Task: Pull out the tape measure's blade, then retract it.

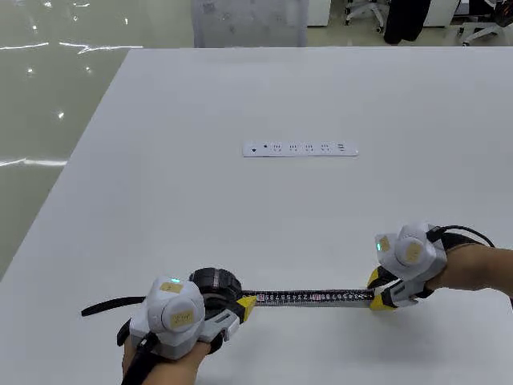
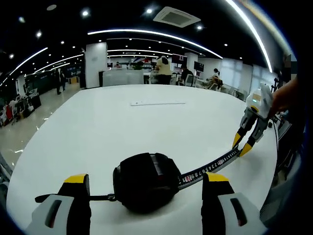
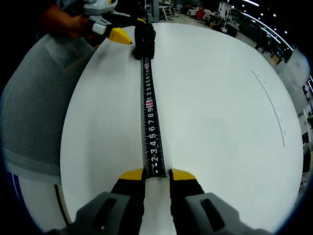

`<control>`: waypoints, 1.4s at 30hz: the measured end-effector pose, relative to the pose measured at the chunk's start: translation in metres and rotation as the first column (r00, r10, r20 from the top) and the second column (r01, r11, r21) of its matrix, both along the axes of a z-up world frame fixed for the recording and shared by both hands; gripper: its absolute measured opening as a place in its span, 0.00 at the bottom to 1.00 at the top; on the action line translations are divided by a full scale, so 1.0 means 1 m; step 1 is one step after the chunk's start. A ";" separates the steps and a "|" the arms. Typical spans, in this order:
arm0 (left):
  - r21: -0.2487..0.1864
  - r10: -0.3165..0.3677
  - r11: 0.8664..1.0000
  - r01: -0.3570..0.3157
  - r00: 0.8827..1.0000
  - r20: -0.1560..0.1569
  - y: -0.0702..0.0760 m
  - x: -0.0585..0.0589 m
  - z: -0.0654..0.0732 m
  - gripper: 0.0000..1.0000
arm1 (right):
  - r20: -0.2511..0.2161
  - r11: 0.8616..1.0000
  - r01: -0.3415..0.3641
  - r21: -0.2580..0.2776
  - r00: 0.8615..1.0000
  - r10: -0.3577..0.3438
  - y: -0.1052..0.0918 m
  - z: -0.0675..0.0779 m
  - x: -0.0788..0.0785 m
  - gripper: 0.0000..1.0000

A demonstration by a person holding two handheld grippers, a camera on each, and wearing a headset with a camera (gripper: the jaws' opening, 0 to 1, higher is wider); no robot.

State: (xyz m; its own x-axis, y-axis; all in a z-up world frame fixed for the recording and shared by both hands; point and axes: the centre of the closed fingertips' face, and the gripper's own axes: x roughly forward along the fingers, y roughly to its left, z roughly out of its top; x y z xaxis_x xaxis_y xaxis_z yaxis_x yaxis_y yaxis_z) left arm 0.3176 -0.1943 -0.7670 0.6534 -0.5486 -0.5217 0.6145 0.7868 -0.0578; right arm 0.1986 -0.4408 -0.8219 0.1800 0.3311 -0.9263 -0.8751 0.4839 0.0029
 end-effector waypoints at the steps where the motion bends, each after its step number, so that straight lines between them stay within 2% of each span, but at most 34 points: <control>1: -0.002 0.003 1.000 -0.003 1.000 0.000 0.000 0.000 0.000 0.92 | 0.001 1.000 -0.015 -0.005 1.000 0.015 0.001 0.000 -0.001 0.17; 5: -0.011 0.013 1.000 -0.014 1.000 -0.009 -0.001 0.001 0.001 0.90 | 0.006 0.998 -0.055 -0.019 0.998 0.055 0.003 0.000 -0.004 0.14; 10: -0.012 0.011 1.000 -0.011 1.000 -0.027 -0.005 -0.001 -0.002 0.86 | -0.025 1.000 -0.007 -0.031 1.000 0.007 0.001 0.000 -0.002 0.14; 14: -0.011 0.026 1.000 -0.026 0.999 -0.040 -0.008 -0.001 -0.004 0.83 | -0.032 1.000 -0.002 -0.031 0.999 0.001 0.002 0.000 -0.002 0.14; 17: -0.021 0.046 0.999 -0.047 0.997 -0.060 -0.010 0.000 -0.006 0.77 | -0.039 0.999 0.035 -0.009 0.999 -0.035 0.001 0.000 -0.002 0.13; 21: -0.037 0.064 0.997 -0.068 0.994 -0.092 -0.014 0.000 -0.009 0.70 | -0.048 1.000 0.027 -0.013 0.998 -0.027 0.001 0.000 -0.003 0.13; 22: -0.036 0.076 0.996 -0.079 0.993 -0.088 -0.013 0.001 -0.009 0.70 | -0.053 0.999 0.030 -0.013 0.998 -0.031 0.000 -0.001 -0.002 0.13; 25: -0.034 0.098 0.994 -0.102 0.990 -0.105 -0.012 0.003 -0.012 0.69 | -0.059 0.999 0.041 -0.008 0.997 -0.041 0.000 -0.001 -0.002 0.13; 30: -0.016 0.130 0.991 -0.133 0.985 -0.114 -0.010 0.007 -0.016 0.66 | -0.056 0.998 0.061 -0.008 0.997 -0.061 0.000 -0.001 -0.002 0.13; 32: -0.003 0.149 0.989 -0.150 0.983 -0.107 -0.007 0.009 -0.018 0.63 | -0.055 0.997 0.073 -0.004 0.996 -0.073 0.000 -0.001 -0.002 0.13; 33: -0.012 0.142 0.990 -0.144 0.983 -0.113 -0.009 0.008 -0.018 0.62 | -0.056 0.997 0.077 -0.004 0.995 -0.077 0.000 -0.001 -0.002 0.13; 42: 0.027 0.123 0.992 -0.121 0.987 -0.099 -0.007 0.007 -0.019 0.61 | -0.055 0.997 0.079 -0.006 0.995 -0.079 0.000 -0.001 -0.002 0.13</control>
State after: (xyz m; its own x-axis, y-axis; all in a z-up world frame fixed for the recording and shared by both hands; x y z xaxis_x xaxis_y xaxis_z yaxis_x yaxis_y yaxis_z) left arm 0.3247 -0.2016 -0.7864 0.6586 -0.4558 -0.5988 0.5054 0.8574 -0.0968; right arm 0.1961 -0.4412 -0.8229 0.1538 0.3147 -0.9366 -0.8329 0.5513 0.0485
